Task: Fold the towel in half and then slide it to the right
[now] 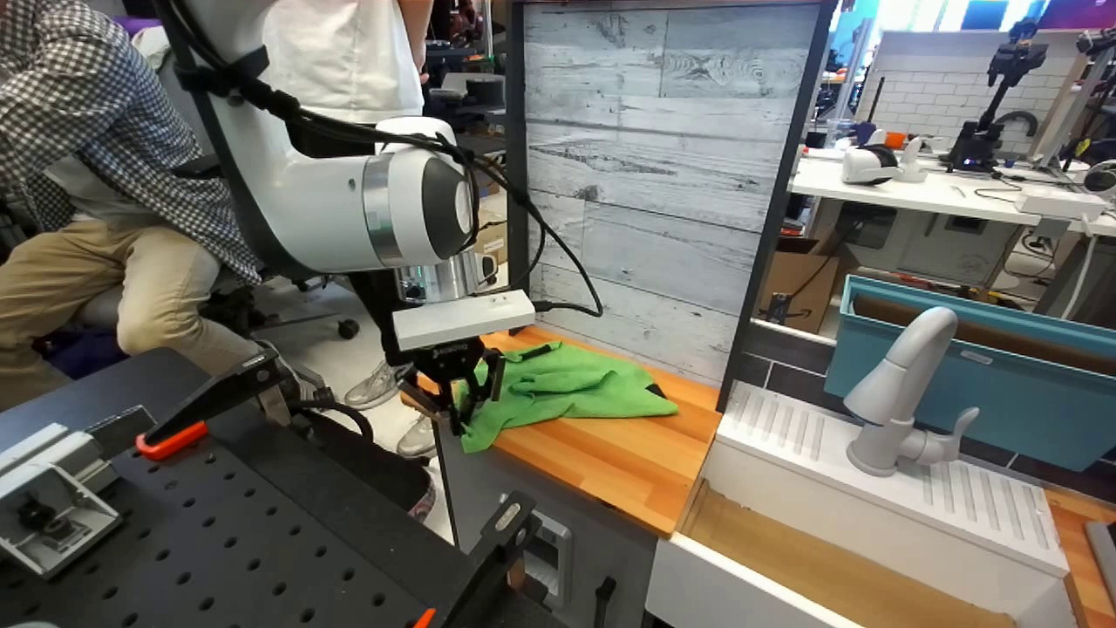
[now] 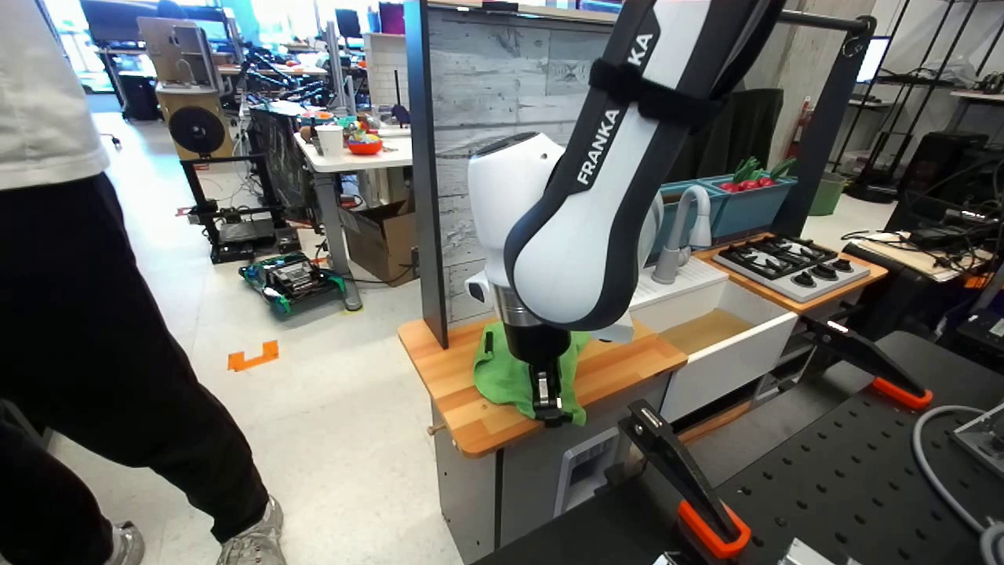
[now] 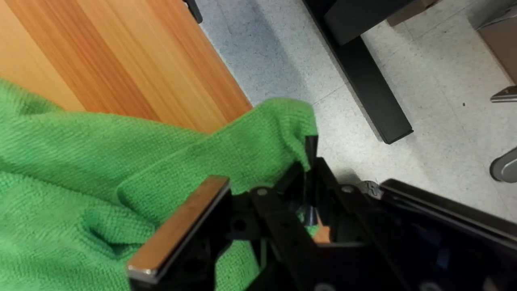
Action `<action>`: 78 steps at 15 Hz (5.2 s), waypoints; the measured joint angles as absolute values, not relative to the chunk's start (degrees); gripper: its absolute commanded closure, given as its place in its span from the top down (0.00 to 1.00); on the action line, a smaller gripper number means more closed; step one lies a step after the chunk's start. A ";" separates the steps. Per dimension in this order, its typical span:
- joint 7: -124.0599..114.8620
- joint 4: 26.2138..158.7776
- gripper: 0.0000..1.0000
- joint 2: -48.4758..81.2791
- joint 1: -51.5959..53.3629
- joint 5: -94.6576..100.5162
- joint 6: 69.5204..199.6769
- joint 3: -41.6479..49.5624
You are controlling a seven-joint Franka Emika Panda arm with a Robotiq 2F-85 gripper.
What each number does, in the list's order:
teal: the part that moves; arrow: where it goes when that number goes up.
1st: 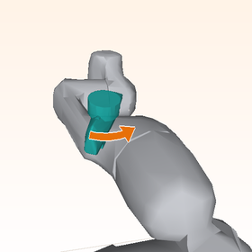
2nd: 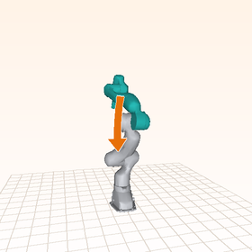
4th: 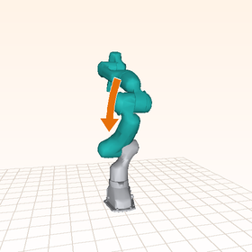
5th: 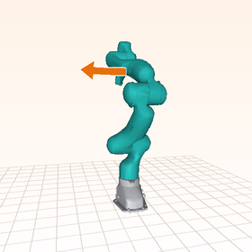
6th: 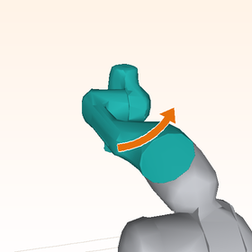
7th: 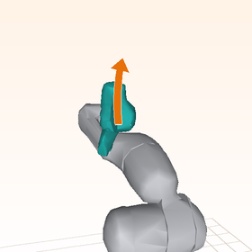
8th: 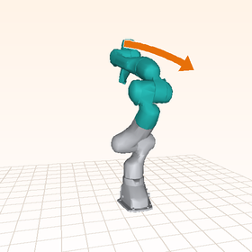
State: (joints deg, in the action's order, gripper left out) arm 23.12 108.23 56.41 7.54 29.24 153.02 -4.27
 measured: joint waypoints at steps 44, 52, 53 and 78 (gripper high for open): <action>23.07 82.99 0.03 64.81 -10.55 11.74 142.34 -3.31; 22.44 75.74 0.70 70.03 -8.66 11.73 138.00 -3.42; 22.19 75.41 0.79 70.27 -8.29 11.73 138.00 -3.42; 12.01 106.96 1.00 50.01 -5.92 7.83 152.84 -4.16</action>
